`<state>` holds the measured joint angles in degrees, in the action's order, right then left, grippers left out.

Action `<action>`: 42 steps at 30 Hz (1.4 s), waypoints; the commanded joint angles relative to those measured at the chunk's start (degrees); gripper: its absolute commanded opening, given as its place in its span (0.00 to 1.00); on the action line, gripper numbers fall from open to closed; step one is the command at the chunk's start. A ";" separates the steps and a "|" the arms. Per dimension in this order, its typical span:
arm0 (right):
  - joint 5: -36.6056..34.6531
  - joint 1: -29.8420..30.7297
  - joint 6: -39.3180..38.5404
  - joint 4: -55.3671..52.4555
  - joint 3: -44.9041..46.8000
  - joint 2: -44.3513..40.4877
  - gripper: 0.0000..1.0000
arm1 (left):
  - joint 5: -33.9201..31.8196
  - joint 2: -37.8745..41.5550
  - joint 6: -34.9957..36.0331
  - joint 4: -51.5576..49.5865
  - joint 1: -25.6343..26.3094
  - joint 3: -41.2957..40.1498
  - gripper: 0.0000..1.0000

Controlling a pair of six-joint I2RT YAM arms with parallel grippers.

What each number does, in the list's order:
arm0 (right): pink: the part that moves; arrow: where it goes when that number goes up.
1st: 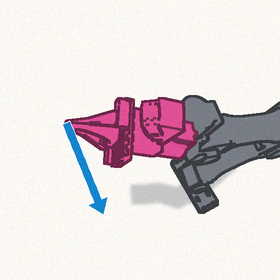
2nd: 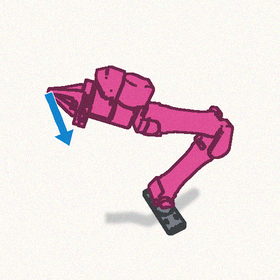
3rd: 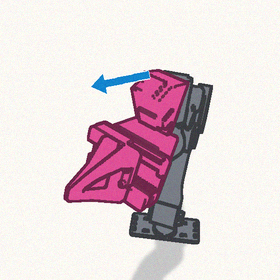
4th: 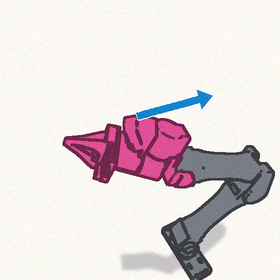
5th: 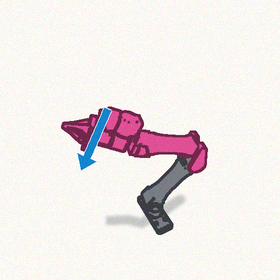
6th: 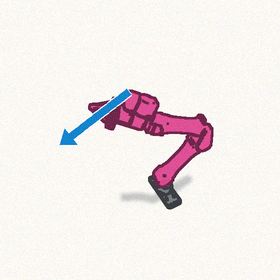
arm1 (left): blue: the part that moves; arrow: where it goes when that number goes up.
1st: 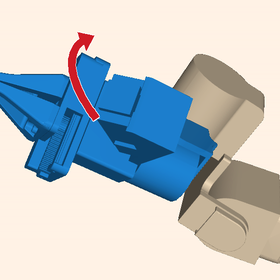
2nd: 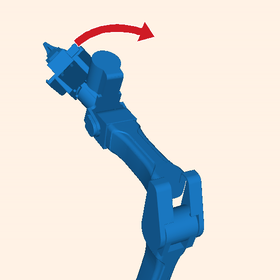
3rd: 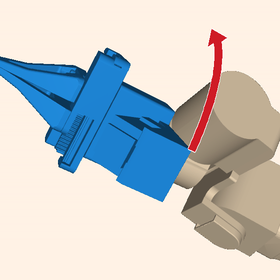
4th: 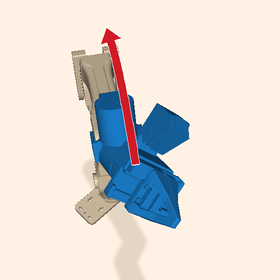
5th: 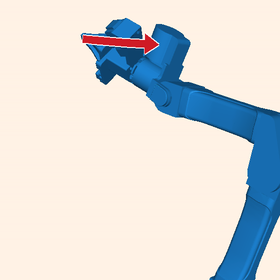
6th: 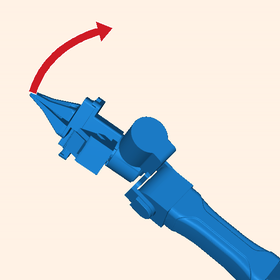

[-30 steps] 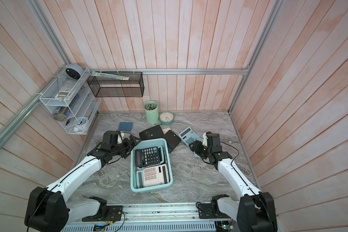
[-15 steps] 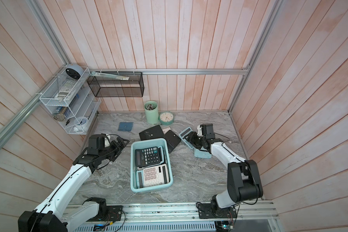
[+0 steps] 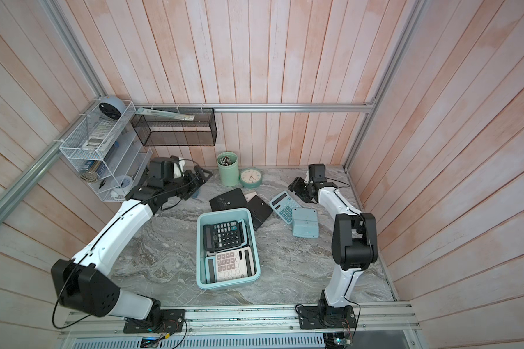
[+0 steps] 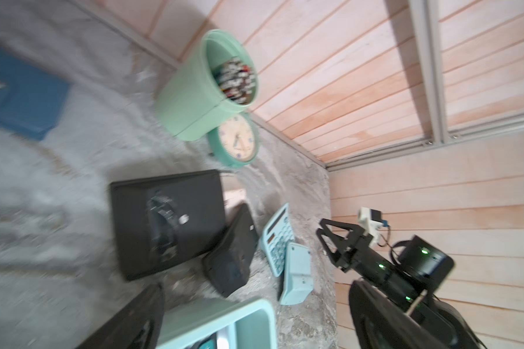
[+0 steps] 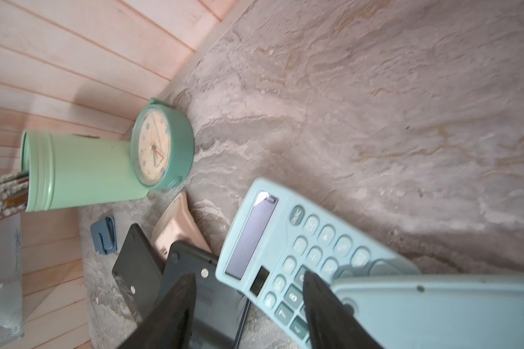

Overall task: Put the calculator in the storage box
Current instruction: Pick up the calculator from the center of the board.

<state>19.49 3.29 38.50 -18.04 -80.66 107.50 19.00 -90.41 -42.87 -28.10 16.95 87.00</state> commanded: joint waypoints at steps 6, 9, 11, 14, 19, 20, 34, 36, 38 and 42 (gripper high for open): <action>8.05 -3.88 -0.10 -0.52 -2.19 8.06 0.61 | 2.92 -28.09 13.63 -7.79 8.43 29.15 1.00; 10.10 -4.71 -0.07 0.38 -3.15 11.26 0.60 | 5.65 -36.24 16.14 -9.54 10.13 38.47 1.00; 10.92 -5.30 -0.27 1.24 -3.23 12.55 0.60 | 6.70 -40.45 17.05 -10.00 11.00 42.48 0.99; 13.56 -5.57 -0.61 1.79 -4.39 14.83 0.59 | 9.09 -45.71 17.14 -10.24 11.68 47.37 0.96; 19.94 -4.32 -0.09 4.10 -5.53 18.37 0.57 | 11.40 -49.73 16.74 -7.48 12.87 47.86 0.90; 20.53 -3.87 -0.18 4.20 -5.76 18.91 0.57 | 11.30 -50.40 16.83 -7.29 13.17 48.04 0.89; 30.88 -1.87 5.58 17.21 -3.33 19.38 0.55 | 12.50 -58.37 15.55 -4.70 15.00 51.26 0.81; 28.77 -2.46 5.11 15.98 -1.47 17.16 0.55 | 12.80 -58.70 15.49 -4.38 15.37 51.21 0.79; 25.38 -3.56 4.52 14.51 1.34 13.87 0.54 | 12.76 -59.14 15.73 -4.31 15.86 51.09 0.77; 21.43 -4.92 1.61 10.03 4.36 7.75 0.54 | 12.70 -60.13 15.95 -4.05 16.64 51.27 0.70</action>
<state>44.16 -0.71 42.11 -4.97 -77.14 120.44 30.74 -149.08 -27.57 -33.63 32.73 136.46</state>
